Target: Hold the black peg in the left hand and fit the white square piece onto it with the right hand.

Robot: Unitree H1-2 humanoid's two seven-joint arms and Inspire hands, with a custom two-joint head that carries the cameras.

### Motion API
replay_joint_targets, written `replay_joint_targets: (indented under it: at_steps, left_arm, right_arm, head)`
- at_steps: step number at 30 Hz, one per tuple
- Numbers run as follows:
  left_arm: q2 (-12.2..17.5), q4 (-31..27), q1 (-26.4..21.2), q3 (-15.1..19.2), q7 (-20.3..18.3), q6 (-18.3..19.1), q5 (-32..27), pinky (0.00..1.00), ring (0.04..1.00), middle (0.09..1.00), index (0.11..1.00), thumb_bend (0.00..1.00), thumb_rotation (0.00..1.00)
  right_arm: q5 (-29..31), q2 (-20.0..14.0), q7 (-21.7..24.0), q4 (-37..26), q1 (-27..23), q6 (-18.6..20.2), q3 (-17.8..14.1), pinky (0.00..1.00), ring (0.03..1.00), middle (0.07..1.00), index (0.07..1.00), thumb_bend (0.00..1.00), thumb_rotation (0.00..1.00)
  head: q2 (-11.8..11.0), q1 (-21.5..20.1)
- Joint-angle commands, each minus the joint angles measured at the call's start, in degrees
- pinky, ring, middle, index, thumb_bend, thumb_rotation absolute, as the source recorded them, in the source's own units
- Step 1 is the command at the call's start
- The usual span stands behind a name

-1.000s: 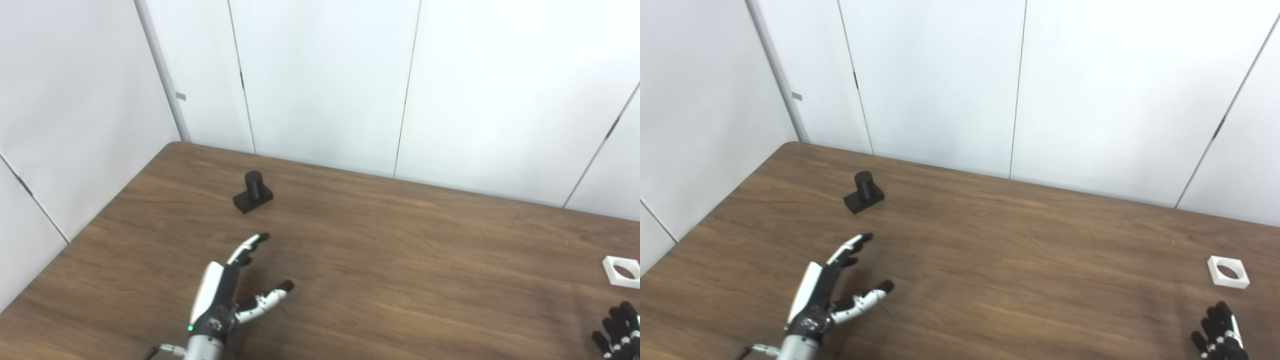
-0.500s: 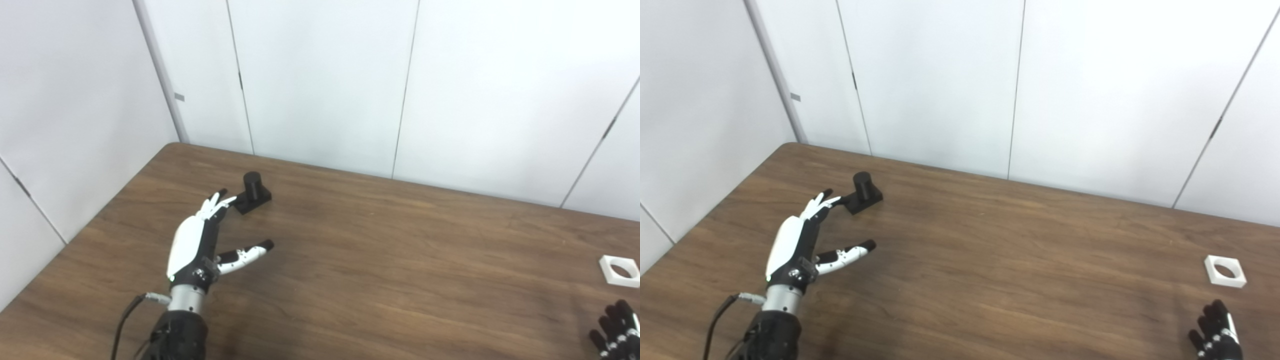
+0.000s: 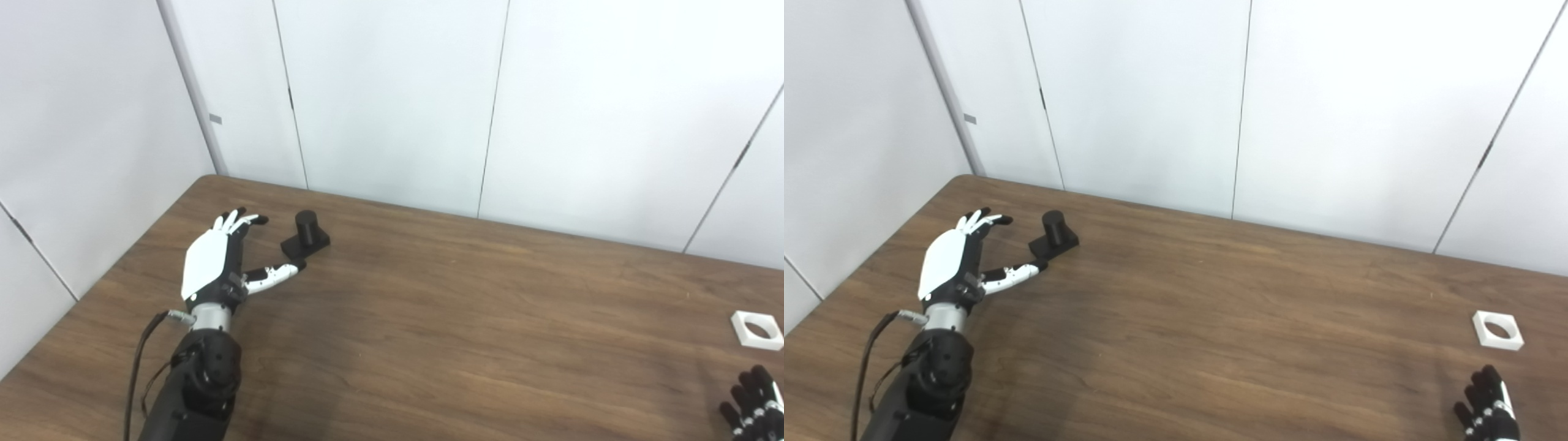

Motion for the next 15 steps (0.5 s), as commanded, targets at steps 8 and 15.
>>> replay_joint_targets:
  at_steps: [8, 15]
  left_arm:
    - [3.9, 7.2, -7.5, -1.9, 2.1, 2.5, 1.1, 1.00, 0.998, 0.947, 0.792, 0.91, 0.43]
    - [6.1, 12.8, -11.5, -6.2, -0.9, 6.8, 1.3, 1.00, 0.995, 0.948, 0.805, 0.92, 0.46]
  right_arm:
    - [0.1, 0.2, 0.1, 1.5, 1.0, 0.0, 0.5, 1.00, 1.000, 1.000, 1.000, 0.53, 1.00]
    - [0.6, 0.3, 0.3, 1.3, 1.2, 0.0, 0.6, 1.00, 1.000, 1.000, 1.000, 0.55, 1.00]
  head:
    - [0.4, 0.0]
    - [0.6, 0.0]
